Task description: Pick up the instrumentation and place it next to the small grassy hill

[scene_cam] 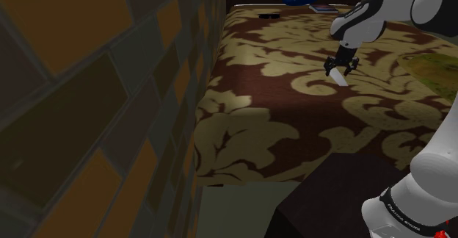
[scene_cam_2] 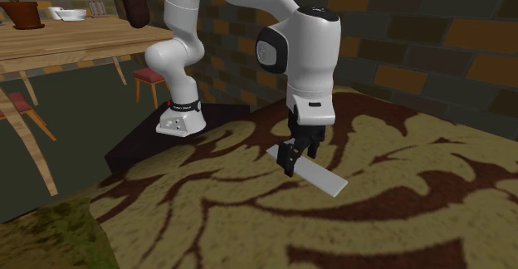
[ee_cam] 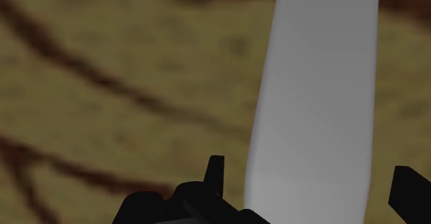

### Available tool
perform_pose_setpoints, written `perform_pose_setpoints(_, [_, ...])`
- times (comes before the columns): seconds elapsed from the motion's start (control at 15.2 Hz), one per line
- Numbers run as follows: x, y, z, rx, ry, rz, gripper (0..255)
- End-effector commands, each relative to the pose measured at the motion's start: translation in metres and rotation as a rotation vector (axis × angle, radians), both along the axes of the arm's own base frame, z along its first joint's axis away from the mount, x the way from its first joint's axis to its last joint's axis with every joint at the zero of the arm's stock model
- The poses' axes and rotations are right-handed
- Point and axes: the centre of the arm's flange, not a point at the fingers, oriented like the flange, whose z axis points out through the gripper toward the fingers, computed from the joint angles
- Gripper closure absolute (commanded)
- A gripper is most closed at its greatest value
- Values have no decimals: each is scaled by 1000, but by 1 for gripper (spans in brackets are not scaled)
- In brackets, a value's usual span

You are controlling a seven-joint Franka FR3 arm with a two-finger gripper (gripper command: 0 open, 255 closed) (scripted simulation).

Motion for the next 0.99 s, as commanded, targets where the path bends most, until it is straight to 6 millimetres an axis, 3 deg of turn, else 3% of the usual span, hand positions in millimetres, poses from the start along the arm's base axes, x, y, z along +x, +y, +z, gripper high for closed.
perform_pose_setpoints(0.0, [0, 0, -1, 0, 0, 0, 0])
perform_pose_setpoints(0.26, [0, 0, -1, 0, 0, 0, 0])
perform_pose_setpoints(0.33, [0, 0, -1, 0, 0, 0, 255])
perform_pose_setpoints(0.92, [0, 0, -1, 0, 0, 0, 255])
